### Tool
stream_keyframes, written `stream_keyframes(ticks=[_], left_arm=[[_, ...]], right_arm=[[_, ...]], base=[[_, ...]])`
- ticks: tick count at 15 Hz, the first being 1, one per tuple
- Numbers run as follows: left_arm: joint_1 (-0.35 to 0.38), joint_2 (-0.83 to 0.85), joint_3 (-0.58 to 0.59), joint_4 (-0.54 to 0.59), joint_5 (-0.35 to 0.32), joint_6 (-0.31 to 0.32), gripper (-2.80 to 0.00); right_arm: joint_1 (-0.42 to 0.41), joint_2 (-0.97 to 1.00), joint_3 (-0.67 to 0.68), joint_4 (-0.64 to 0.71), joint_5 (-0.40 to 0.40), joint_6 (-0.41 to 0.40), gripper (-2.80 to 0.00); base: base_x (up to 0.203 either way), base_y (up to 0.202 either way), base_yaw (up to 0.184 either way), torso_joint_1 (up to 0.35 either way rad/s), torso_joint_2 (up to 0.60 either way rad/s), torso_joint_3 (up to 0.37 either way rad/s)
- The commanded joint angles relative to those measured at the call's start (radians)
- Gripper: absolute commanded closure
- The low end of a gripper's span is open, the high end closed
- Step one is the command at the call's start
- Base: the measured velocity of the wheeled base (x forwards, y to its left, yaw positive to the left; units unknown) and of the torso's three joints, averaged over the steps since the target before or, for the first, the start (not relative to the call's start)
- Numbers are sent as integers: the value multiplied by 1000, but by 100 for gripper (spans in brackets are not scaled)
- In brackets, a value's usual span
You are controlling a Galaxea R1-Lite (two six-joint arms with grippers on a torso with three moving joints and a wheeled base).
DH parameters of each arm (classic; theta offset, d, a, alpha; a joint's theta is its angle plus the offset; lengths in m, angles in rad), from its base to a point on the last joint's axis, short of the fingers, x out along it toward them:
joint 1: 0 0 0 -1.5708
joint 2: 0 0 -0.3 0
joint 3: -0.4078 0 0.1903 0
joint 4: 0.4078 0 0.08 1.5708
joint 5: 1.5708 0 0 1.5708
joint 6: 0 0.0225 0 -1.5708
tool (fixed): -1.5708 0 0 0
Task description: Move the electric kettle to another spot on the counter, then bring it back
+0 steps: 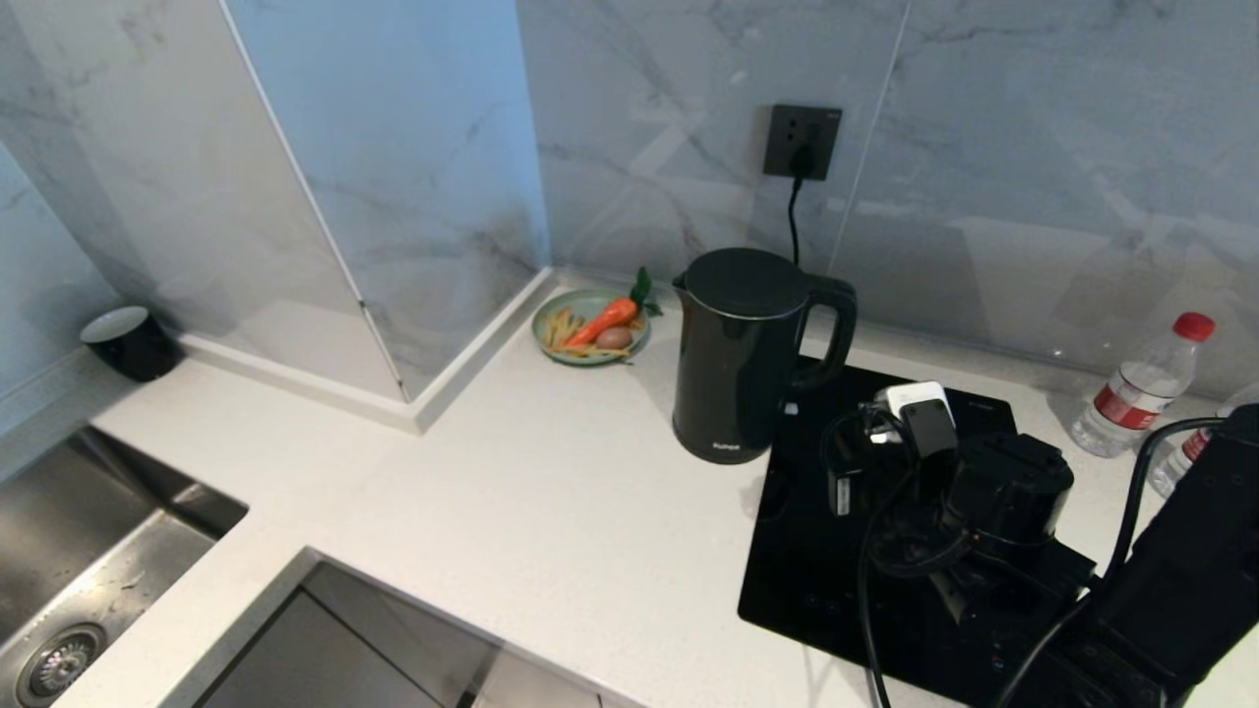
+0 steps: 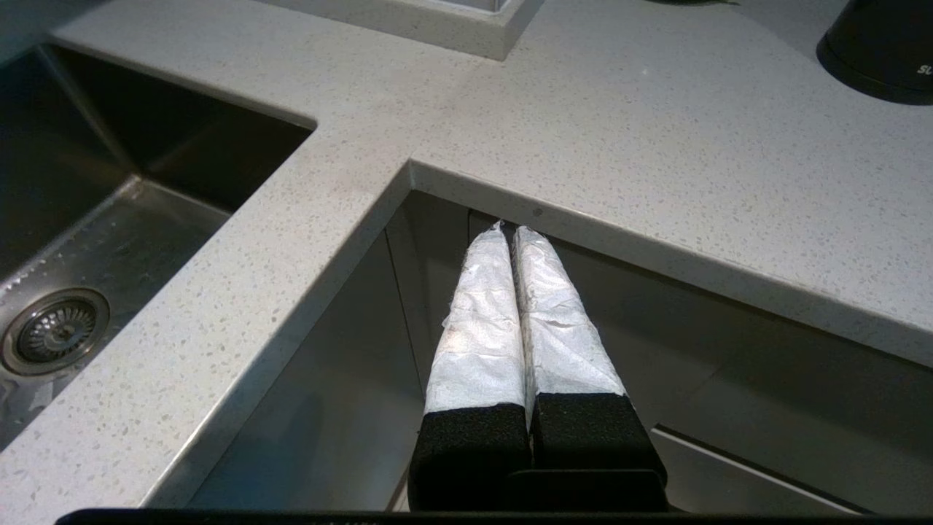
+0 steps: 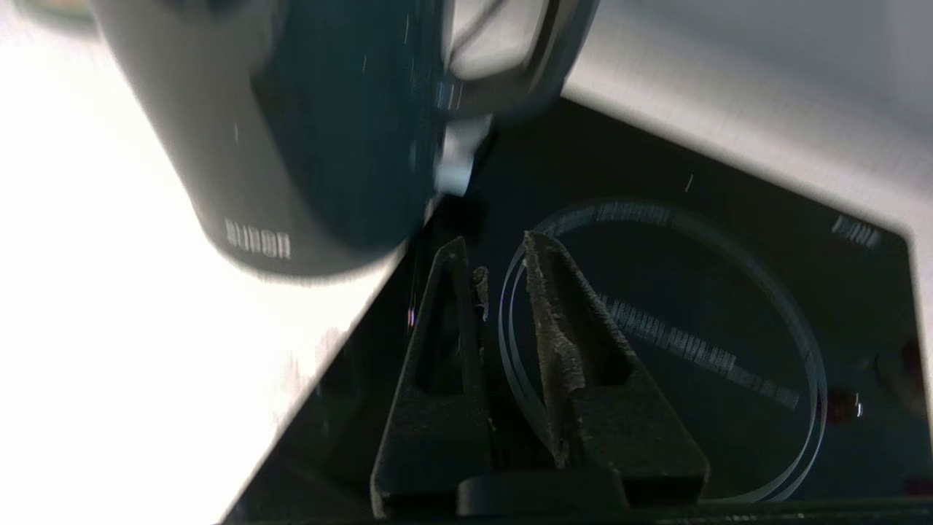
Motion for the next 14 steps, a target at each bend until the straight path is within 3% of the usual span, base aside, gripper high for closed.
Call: stream_keyframes(ticks=[1, 5, 9, 14], left_arm=[[0, 0, 0, 0, 1, 0, 0], [1, 0, 0, 0, 1, -1, 0], [2, 0, 0, 0, 1, 0, 0], [0, 0, 0, 0, 1, -1, 0]], right_arm=[[3, 18, -7, 47, -4, 18, 0], [-26, -40, -56, 280, -20, 77, 0], [-66, -125, -218, 741, -19, 213, 0], [-103, -83, -253, 775, -17, 231, 0]], base=[[0, 0, 0, 0, 0, 0], [0, 0, 0, 0, 0, 0], [0, 0, 0, 0, 0, 0], [0, 0, 0, 0, 0, 0]])
